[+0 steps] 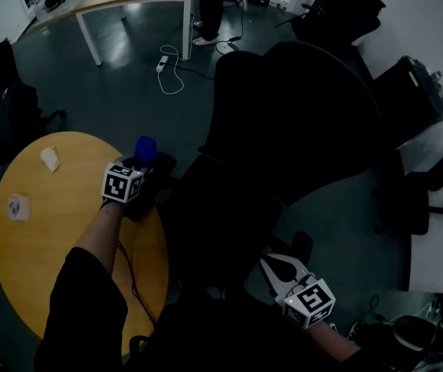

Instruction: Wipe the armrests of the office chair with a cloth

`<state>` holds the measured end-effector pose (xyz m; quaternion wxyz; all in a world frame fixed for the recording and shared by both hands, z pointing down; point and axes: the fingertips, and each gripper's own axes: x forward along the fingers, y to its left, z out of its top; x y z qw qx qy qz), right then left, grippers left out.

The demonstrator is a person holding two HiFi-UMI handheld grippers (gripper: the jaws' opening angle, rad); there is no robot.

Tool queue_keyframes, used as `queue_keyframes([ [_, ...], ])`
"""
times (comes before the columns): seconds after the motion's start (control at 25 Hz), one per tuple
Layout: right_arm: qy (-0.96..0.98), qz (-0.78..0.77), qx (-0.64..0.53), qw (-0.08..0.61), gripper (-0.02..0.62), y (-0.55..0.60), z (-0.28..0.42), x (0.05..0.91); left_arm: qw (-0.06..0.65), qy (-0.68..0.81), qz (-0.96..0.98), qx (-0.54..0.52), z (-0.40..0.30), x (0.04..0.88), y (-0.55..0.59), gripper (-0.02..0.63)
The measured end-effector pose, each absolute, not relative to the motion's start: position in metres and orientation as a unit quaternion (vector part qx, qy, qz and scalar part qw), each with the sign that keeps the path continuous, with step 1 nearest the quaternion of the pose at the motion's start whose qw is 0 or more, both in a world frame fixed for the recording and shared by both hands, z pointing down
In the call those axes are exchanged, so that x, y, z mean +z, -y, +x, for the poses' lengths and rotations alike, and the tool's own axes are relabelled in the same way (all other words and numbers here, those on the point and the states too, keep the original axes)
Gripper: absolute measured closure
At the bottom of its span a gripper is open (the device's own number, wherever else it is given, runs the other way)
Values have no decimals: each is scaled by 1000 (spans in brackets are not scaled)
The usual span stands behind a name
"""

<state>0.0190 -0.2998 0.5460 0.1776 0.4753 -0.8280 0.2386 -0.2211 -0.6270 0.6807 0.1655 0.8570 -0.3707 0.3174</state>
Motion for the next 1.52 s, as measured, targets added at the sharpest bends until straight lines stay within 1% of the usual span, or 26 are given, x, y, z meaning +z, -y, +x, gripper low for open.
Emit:
queue_keyframes([
  [0.4, 853, 438, 226, 171, 591, 309, -8, 546, 187, 417, 829, 323, -289, 690, 589, 446],
  [0.6, 866, 420, 218, 161, 591, 311, -7, 537, 208, 446, 807, 325, -308, 691, 560, 446],
  [0.8, 877, 403, 210, 157, 591, 309, -16, 534, 212, 468, 794, 325, -328, 690, 533, 446],
  [1.0, 883, 393, 211, 145, 591, 308, -16, 532, 240, 500, 773, 309, -345, 693, 504, 446],
  [1.16, 887, 389, 210, 131, 591, 305, -13, 529, 255, 508, 751, 336, -357, 704, 476, 446],
  [1.24, 888, 389, 211, 122, 591, 304, -10, 528, 251, 515, 745, 341, -362, 701, 466, 448],
  [1.36, 885, 397, 215, 110, 591, 302, -3, 528, 220, 530, 751, 327, -361, 677, 472, 448],
  [1.52, 876, 414, 226, 102, 591, 297, 10, 531, 173, 519, 778, 308, -331, 637, 503, 449],
])
